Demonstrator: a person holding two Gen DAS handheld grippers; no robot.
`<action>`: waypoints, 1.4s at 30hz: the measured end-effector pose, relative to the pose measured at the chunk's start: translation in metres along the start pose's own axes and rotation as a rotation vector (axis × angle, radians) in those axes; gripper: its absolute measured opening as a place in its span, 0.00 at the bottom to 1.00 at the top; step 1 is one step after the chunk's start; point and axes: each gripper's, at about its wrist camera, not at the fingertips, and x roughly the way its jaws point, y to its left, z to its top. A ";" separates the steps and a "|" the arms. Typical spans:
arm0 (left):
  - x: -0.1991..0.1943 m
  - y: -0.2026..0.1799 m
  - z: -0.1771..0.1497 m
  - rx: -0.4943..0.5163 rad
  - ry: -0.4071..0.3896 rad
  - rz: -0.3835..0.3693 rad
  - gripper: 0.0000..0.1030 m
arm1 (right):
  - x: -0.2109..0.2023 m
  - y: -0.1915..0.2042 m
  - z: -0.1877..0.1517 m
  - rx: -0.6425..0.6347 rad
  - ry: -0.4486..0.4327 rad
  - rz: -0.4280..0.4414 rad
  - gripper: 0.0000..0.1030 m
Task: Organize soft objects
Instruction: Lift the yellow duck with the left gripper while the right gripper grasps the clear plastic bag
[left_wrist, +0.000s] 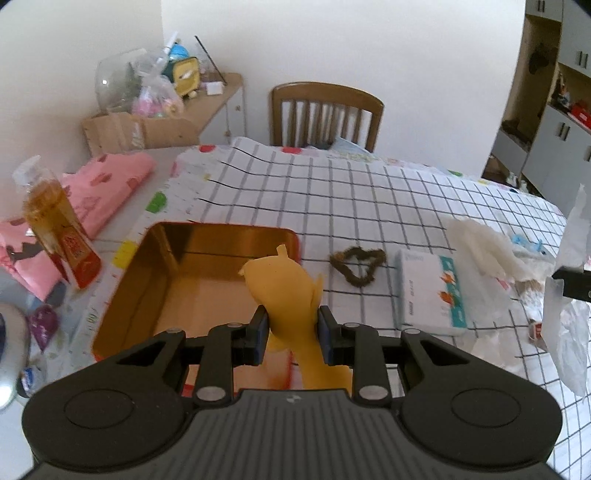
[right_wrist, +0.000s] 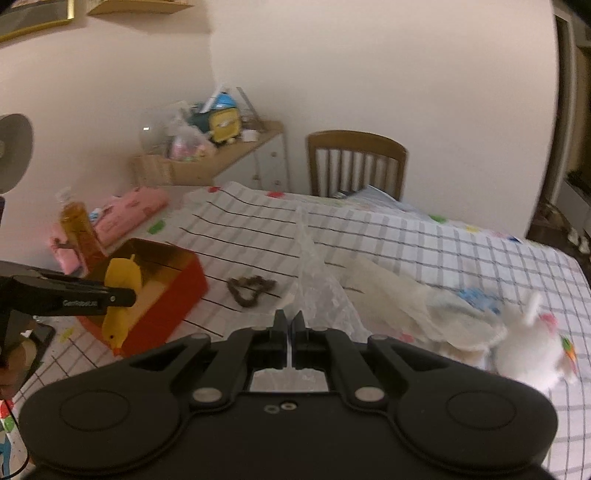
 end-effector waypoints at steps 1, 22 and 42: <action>0.000 0.004 0.001 -0.001 -0.002 0.006 0.26 | 0.003 0.005 0.004 -0.008 -0.004 0.015 0.02; 0.012 0.064 0.004 -0.029 0.027 0.087 0.26 | 0.094 0.111 0.074 -0.131 0.006 0.314 0.02; 0.054 0.085 0.009 -0.036 0.089 0.098 0.26 | 0.187 0.150 0.091 -0.063 0.032 0.481 0.02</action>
